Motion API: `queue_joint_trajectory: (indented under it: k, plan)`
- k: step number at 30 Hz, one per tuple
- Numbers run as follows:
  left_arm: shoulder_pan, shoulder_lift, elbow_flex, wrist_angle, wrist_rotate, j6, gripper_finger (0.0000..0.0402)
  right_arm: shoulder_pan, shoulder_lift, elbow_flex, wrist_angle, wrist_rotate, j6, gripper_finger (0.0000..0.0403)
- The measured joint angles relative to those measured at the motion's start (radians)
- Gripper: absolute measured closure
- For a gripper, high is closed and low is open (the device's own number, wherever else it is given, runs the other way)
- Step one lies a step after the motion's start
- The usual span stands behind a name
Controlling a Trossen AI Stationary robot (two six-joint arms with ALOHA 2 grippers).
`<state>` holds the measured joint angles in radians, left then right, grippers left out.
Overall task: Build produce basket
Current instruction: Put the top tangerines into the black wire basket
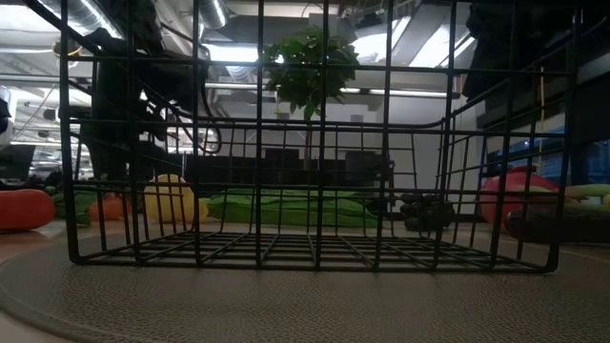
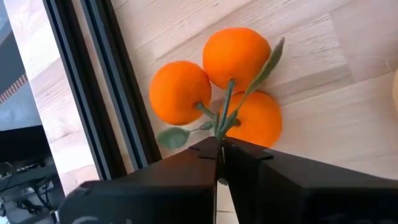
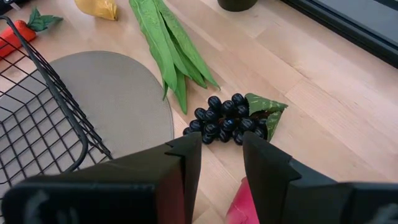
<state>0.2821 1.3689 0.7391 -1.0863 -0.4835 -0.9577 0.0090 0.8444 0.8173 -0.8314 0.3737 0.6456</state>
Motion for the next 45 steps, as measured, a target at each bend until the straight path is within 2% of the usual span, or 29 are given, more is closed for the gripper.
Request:
queue_joint_trajectory:
  k: [4,11,20,25,27,30,34,38,45]
  plan:
    - [-0.013,0.000,0.000,0.000,-0.038,0.024,0.0399,0.000,0.000,0.000,0.000,0.000,0.000,0.0293]
    - [-0.150,-0.023,0.074,-0.001,-0.228,0.049,0.0401,0.000,0.000,0.000,0.000,0.000,0.000,0.0293]
    - [-0.402,-0.028,0.333,0.004,-0.469,0.107,0.0401,0.000,0.000,0.000,0.000,0.001,0.000,0.0293]
    - [-0.542,-0.029,0.461,0.156,-0.545,0.319,0.0401,0.000,0.000,0.000,0.000,0.000,0.000,0.0293]
    - [-0.589,-0.029,0.491,0.238,-0.532,0.439,0.0401,0.000,0.000,0.000,0.000,0.001,0.000,0.0293]
    - [-0.650,-0.029,0.505,0.365,-0.446,0.586,0.0401,0.000,0.000,0.000,0.001,0.000,0.002,0.0293]
    - [-0.709,-0.029,0.505,0.475,-0.266,0.719,0.0401,0.000,0.000,0.000,0.001,0.000,0.003,0.0293]
    - [-0.742,-0.019,0.505,0.503,-0.074,0.798,0.0401,0.000,0.000,0.000,0.001,0.000,0.004,0.0293]
    - [-0.756,-0.020,0.505,0.506,-0.048,0.803,0.0384,0.000,0.000,0.000,0.001,0.000,0.004,0.0293]
